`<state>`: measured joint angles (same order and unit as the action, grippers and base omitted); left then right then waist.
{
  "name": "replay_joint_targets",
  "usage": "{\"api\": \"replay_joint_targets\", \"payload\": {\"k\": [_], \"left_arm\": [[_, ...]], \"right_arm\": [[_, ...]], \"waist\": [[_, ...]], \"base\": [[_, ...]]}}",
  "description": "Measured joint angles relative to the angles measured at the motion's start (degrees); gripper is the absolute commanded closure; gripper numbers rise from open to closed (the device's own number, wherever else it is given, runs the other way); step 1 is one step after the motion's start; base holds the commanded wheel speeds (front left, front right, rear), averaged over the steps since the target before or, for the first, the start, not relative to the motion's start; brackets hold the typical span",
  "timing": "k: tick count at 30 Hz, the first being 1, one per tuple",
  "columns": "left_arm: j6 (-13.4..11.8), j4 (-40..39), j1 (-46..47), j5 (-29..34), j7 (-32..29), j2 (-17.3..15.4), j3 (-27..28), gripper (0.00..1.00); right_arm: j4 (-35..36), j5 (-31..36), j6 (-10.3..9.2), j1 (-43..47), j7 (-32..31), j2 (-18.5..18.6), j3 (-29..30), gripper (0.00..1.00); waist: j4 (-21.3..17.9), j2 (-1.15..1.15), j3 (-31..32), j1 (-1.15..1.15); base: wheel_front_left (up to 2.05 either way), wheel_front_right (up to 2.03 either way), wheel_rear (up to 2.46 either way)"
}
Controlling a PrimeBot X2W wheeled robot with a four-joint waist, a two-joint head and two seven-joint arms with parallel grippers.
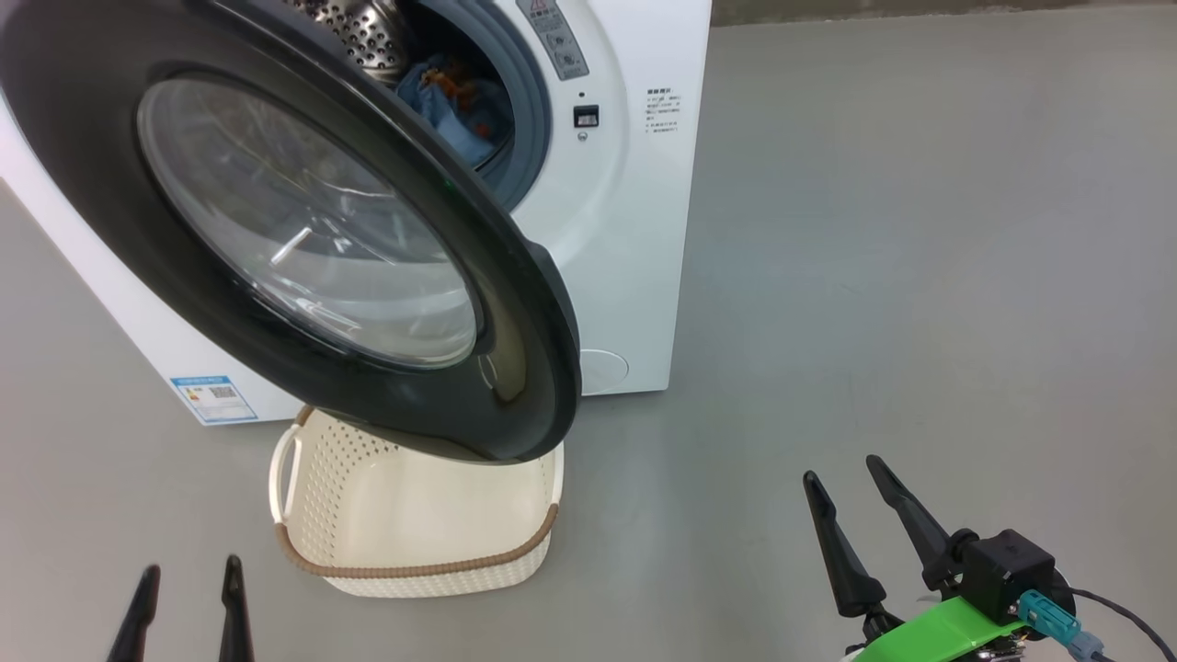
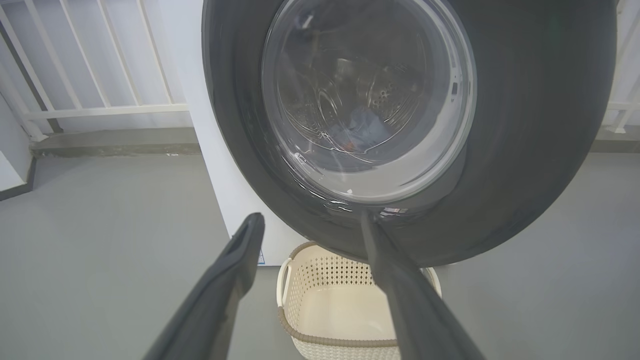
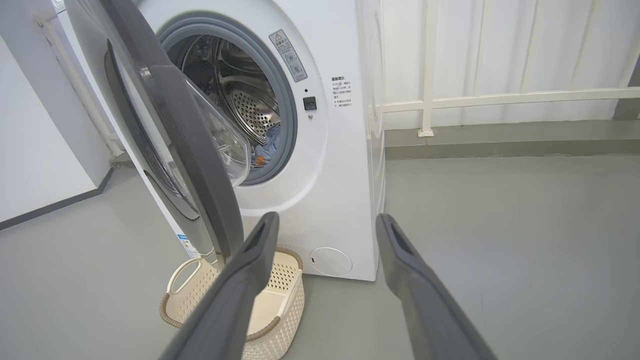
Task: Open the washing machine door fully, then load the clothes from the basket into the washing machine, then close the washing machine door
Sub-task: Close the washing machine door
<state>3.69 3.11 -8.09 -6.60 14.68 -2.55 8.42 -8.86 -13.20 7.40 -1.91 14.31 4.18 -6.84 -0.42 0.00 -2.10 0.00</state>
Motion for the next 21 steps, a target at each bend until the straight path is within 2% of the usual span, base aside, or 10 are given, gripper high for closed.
{"api": "replay_joint_targets", "payload": {"k": [19, 20, 21], "left_arm": [[-0.42, 0.02, -1.06, -0.26, 0.00, 0.01, -0.04, 0.00], [-0.42, 0.02, -1.06, -0.27, 0.00, 0.01, -0.03, 0.00], [-0.43, 0.01, -1.07, -0.27, 0.00, 0.01, -0.03, 0.00]], "right_arm": [[-0.02, -0.01, 0.00, 0.65, 0.01, 0.04, -0.07, 0.00], [-0.02, -0.01, 0.00, 0.65, 0.00, 0.05, -0.13, 0.33], [-0.03, -0.01, 0.00, 0.65, 0.01, 0.08, -0.20, 0.54]], "waist": [[0.04, 0.00, 0.07, 0.00], [0.00, 0.00, 0.03, 0.00], [-0.05, 0.00, -0.02, 0.00]], "base": [[0.00, 0.00, 0.00], [0.00, 0.00, 0.00], [0.00, 0.00, 0.00]]}}
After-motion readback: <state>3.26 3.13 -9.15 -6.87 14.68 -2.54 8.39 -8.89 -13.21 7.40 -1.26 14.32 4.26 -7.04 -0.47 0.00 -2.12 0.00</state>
